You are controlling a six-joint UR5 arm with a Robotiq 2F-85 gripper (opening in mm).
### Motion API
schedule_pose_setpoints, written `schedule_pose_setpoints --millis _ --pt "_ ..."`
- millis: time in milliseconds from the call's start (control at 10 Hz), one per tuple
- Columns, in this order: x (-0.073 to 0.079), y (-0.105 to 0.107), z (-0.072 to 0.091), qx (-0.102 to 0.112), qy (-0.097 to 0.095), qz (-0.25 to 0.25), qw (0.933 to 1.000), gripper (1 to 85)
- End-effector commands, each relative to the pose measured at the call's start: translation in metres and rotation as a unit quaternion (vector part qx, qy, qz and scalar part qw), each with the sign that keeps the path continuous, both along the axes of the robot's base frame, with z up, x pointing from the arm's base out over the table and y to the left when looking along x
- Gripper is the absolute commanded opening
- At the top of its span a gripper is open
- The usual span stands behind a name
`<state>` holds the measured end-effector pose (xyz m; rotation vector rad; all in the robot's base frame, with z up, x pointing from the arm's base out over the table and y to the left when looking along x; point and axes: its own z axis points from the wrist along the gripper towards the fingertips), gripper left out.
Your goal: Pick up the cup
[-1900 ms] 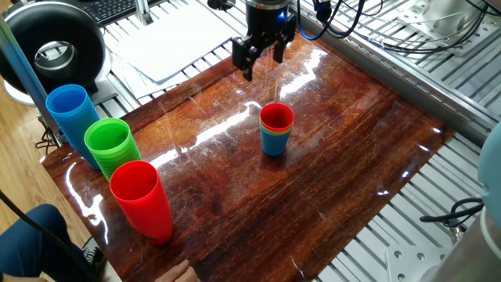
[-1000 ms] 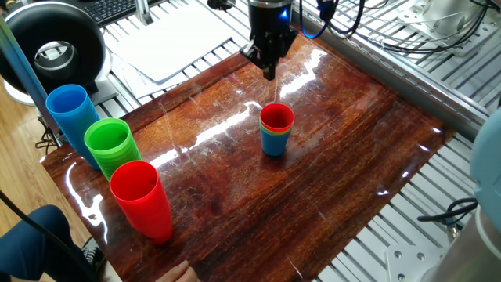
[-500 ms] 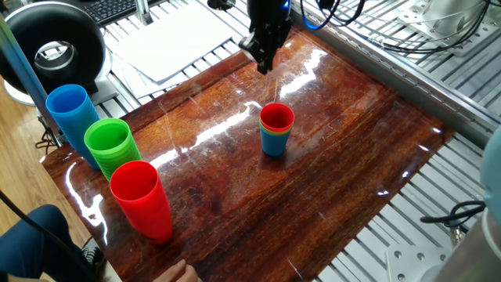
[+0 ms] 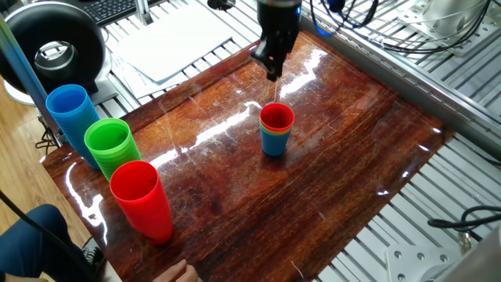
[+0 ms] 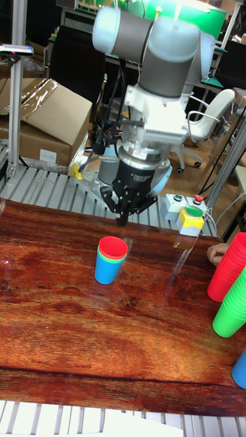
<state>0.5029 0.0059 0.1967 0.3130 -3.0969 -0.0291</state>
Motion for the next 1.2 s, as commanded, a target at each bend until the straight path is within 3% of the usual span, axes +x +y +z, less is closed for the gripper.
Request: schedule_pose_setpoints --millis 0,200,300,500,600,700,800,900,1100 --pt "-0.002 0.004 -0.024 0.007 -0.009 -0.012 0.9999 11.7" --pt "-0.004 0.007 -0.025 0.014 -0.005 -0.015 0.9998 5.7" --pt "-0.003 0.014 -0.024 0.028 -0.005 -0.021 0.9994 1.3" --pt "-0.007 0.012 -0.019 0.024 0.007 -0.006 0.9997 5.0" --pt "-0.015 0.003 -0.019 0.010 0.023 0.037 0.9990 28.7" --pt "-0.029 -0.006 -0.018 -0.003 0.049 0.095 0.9943 64.7" --pt "-0.028 -0.003 -0.018 0.005 0.046 0.101 0.9938 75.0" --pt "-0.028 0.001 -0.018 0.011 0.046 0.095 0.9944 76.7" --pt "-0.028 -0.005 -0.018 -0.002 0.047 0.079 0.9958 76.7"
